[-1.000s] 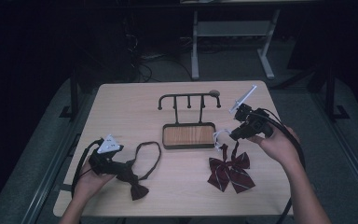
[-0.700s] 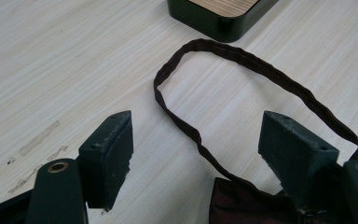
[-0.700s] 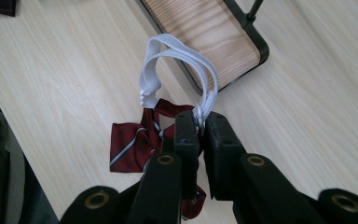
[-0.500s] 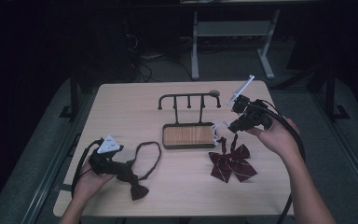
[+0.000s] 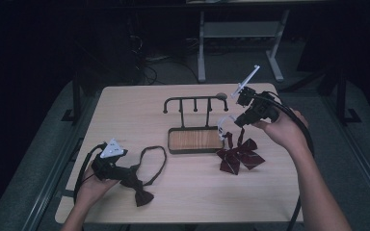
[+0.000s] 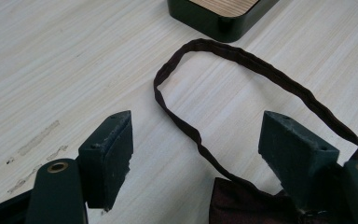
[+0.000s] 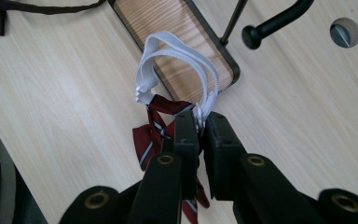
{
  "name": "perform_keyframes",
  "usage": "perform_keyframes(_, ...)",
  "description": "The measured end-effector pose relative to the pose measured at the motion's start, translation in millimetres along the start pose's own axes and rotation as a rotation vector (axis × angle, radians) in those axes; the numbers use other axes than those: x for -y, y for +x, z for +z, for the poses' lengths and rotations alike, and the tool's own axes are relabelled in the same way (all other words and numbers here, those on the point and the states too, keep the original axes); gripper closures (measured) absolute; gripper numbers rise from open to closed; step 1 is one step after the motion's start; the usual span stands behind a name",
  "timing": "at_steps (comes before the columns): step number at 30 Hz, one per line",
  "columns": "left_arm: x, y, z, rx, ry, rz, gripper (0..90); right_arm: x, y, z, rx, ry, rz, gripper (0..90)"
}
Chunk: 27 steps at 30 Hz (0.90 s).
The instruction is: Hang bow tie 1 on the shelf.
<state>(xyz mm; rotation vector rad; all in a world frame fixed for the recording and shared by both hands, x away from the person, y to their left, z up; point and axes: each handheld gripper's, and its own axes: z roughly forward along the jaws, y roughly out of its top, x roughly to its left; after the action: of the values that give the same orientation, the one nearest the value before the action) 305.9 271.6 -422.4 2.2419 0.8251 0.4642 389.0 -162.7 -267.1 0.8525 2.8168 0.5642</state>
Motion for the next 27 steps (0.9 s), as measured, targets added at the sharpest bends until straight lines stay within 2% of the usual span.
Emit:
perform_keyframes(20,-0.1,0.0,-0.3,0.001,-0.003,0.003,26.6,-23.3,-20.1,-5.1,0.033,0.003,0.029,83.4)
perform_keyframes(27,-0.2,0.1,-0.8,0.002,0.002,0.006,26.6,-27.9,-29.3,-3.2,0.054,0.012,0.055,83.3)
